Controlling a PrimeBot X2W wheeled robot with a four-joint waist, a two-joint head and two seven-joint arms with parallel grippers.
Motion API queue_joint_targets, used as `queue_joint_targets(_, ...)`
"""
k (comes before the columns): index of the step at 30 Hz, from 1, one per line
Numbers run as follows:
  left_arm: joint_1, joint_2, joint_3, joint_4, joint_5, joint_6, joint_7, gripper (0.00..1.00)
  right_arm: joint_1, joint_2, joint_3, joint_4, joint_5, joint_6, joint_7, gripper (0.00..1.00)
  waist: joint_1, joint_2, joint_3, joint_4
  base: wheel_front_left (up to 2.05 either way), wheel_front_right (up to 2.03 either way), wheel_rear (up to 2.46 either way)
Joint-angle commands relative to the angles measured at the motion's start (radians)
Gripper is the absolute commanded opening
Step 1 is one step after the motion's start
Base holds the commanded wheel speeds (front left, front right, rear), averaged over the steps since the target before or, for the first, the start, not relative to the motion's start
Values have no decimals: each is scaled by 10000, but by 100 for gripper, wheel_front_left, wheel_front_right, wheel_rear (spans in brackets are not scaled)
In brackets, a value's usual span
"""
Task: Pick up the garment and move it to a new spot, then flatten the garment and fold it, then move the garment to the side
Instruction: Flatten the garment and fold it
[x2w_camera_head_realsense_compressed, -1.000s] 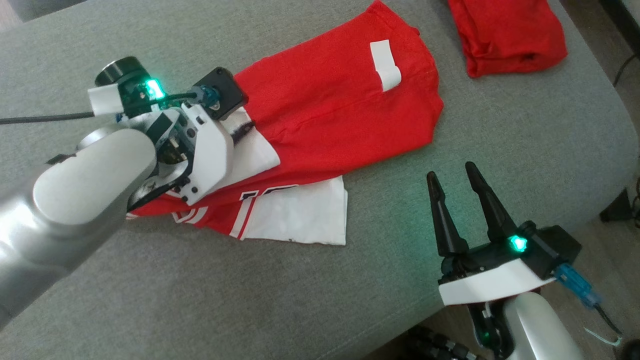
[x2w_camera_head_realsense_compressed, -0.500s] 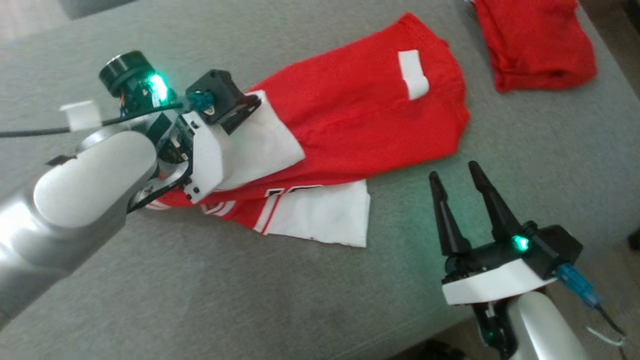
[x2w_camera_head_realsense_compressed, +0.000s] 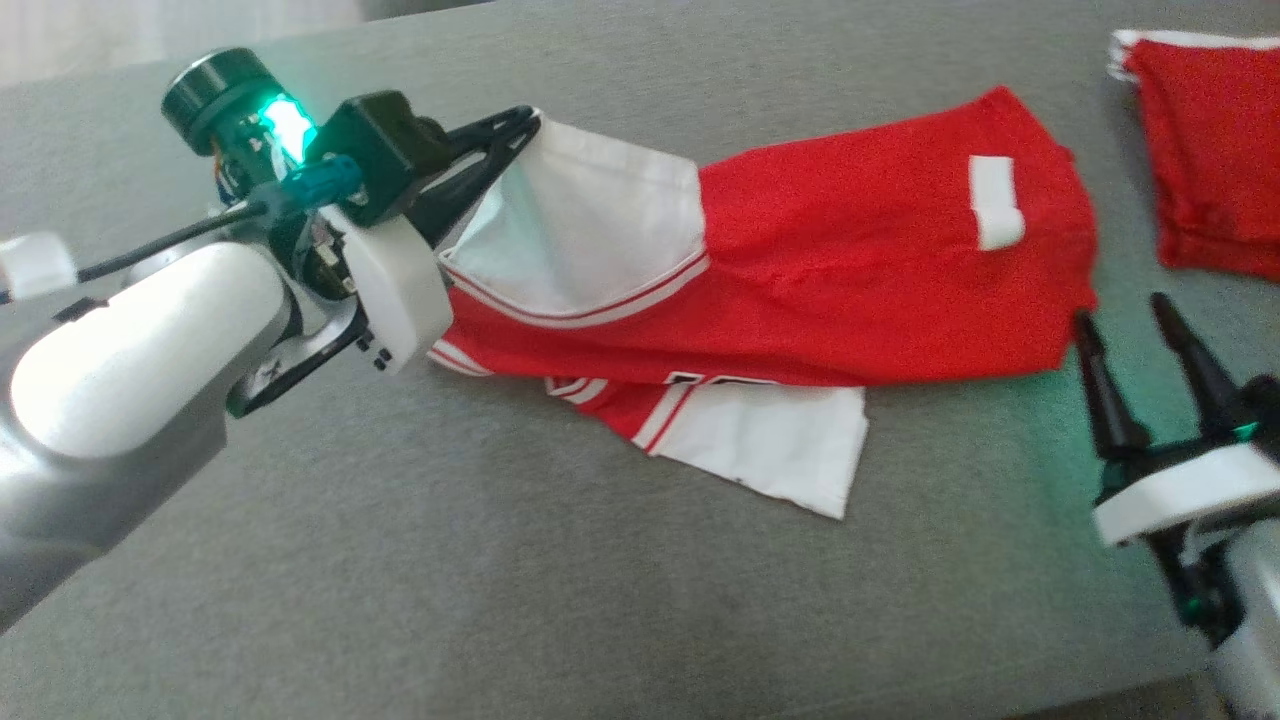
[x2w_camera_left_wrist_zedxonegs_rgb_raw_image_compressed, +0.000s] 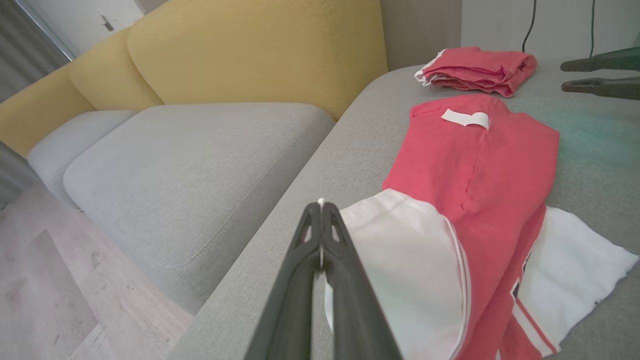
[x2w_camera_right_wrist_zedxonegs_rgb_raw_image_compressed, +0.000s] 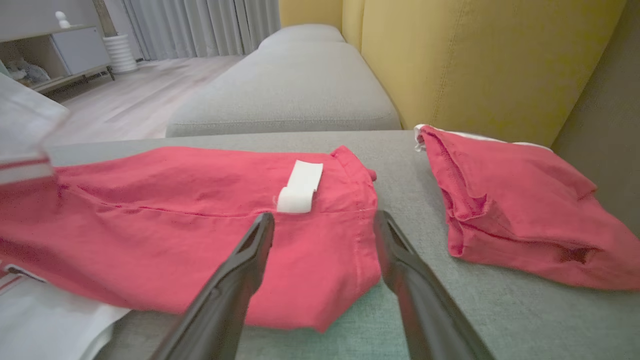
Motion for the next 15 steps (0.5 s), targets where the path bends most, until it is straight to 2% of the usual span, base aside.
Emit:
queue_joint_targets(1,-359,386,623,-286,-26,121,-124,0,-352,-405,225,-1,252,-9,17,100,1,0,63,411,0,0,0)
queue_joint_targets(7,-283,655,750,-816,28,440,-273,0,-1510,-1507,886,1308,1516,-9,548,100,1,0,403,927,0,0,0)
queue_joint_targets(11,-306,733,763,-1039,67,571,-214,0,-2121,-1911,1186,2202,1932,-9,824,100,1,0,603,1158,0,0,0)
queue_joint_targets(15,-311,772,764,-1154,55,654,-152,0,-2470,-2047,1478,2856,2367,-9,896,100,1,0,694,1289,0,0,0)
